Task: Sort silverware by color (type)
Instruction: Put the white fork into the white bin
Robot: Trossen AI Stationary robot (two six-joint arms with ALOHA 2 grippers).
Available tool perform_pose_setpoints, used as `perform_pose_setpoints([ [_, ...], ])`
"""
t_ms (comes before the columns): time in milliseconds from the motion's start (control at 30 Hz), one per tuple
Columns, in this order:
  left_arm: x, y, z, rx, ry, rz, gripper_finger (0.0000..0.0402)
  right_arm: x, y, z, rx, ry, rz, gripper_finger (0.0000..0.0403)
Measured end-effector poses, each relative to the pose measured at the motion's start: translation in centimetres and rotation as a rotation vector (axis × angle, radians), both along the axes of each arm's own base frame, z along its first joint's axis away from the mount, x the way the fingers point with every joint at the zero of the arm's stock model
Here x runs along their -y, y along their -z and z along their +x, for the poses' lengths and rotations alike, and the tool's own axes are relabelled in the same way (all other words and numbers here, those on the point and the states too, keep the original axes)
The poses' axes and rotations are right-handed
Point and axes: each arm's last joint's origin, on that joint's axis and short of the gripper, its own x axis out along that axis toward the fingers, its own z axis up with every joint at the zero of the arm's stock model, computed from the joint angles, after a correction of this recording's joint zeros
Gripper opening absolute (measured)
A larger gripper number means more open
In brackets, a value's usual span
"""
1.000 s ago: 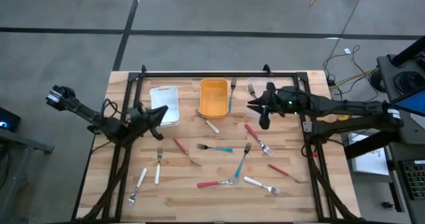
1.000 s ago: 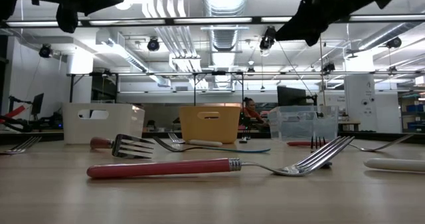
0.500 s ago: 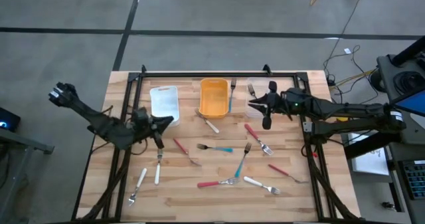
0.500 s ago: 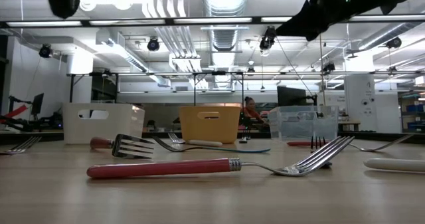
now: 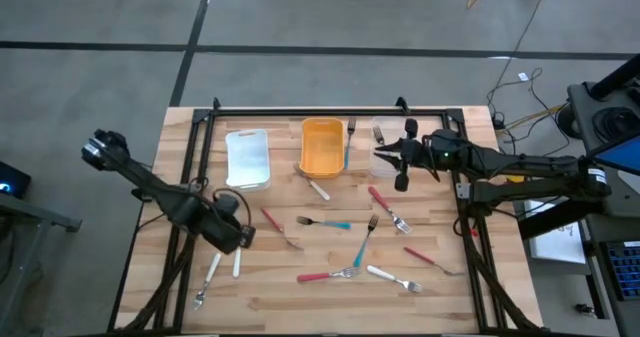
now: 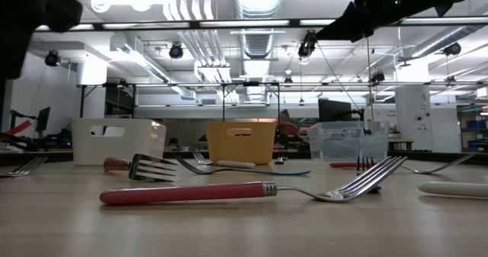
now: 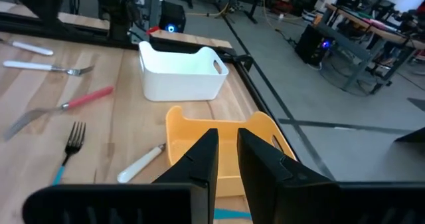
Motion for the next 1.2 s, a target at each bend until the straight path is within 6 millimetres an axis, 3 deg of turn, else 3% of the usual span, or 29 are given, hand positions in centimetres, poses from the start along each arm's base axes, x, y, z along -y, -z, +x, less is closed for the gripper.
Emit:
perform_pose_setpoints([
  [400,2.0,3.7,2.1,-0.141,-0.107,-0.003,0.0016,0.1,0.1,0.0,-0.006,0.005,-0.002,0.0047],
  [833,2.6,6.7,3.0,-0.265,-0.089,0.082,0.0155,0.1,0.1,0.0,-0.009,0.005,0.002,0.0047],
  [1200,3.0,8.7,3.5,-0.328,-0.071,0.123,0.0155,0.1,0.2,0.0,-0.012,0.005,0.003,0.0047],
])
